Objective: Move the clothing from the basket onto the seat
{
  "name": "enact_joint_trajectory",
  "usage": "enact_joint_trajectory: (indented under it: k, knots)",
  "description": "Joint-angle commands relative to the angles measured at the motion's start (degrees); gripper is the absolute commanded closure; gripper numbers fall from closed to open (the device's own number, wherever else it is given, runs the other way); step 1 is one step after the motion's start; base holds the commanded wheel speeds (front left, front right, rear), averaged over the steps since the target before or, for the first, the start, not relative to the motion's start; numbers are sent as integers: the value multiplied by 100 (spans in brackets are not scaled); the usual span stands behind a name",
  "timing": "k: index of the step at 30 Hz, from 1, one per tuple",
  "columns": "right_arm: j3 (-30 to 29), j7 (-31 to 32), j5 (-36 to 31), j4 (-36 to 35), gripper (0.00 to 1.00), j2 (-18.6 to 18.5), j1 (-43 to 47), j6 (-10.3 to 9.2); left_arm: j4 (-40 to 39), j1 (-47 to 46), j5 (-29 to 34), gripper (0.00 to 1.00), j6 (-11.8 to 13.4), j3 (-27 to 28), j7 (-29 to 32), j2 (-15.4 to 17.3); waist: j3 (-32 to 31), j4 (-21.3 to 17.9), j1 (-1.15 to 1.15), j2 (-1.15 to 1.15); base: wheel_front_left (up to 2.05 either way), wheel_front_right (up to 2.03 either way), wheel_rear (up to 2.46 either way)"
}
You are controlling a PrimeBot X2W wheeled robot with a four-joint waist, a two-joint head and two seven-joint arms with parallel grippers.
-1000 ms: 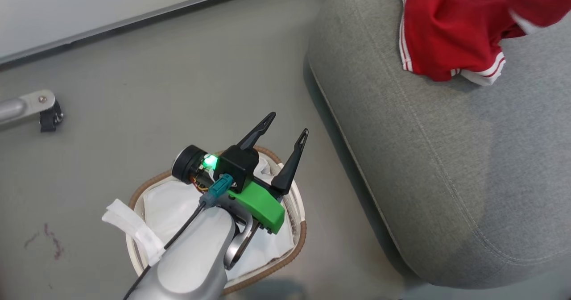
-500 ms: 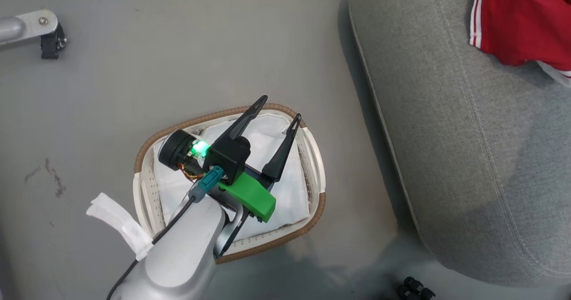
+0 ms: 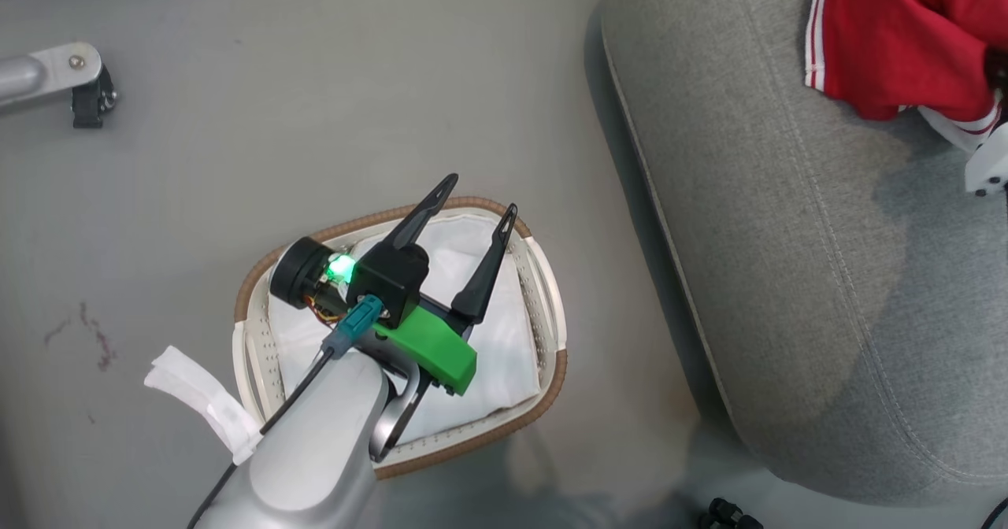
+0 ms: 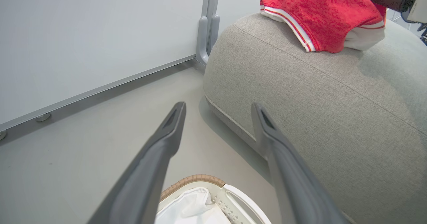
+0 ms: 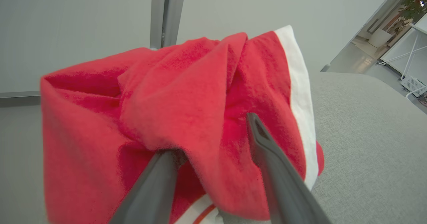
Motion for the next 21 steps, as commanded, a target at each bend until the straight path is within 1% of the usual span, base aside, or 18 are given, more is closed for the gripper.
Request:
enact_joint_trajectory:
  k: [1, 7, 11, 17, 21]
  knots:
    - [37, -9, -51, -96, 0, 39, 161, -8, -19, 98, -29, 0, -18, 14, -4, 2, -161, -59, -1, 0, 0, 0, 0]
    - [353, -9, -88, -474, 0, 126, 718, -8, -43, 290, -183, 0, -18, 169, -4, -59, -645, -95, -1, 0, 0, 0, 0]
    - [546, -9, -12, -668, 0, 120, 992, -8, -75, 470, -271, 0, -18, 436, -4, -136, -1031, -75, -1, 0, 0, 0, 0]
    - [784, -10, 88, -839, 0, -18, 1037, -8, -94, 779, -320, 0, 42, 941, -4, -257, -1644, 98, -1, 0, 0, 0, 0]
    - [963, -10, 202, -880, 0, 46, 1003, -8, 4, 1062, -400, 0, 120, 1314, -5, -335, -2052, 274, -1, 0, 0, 0, 0]
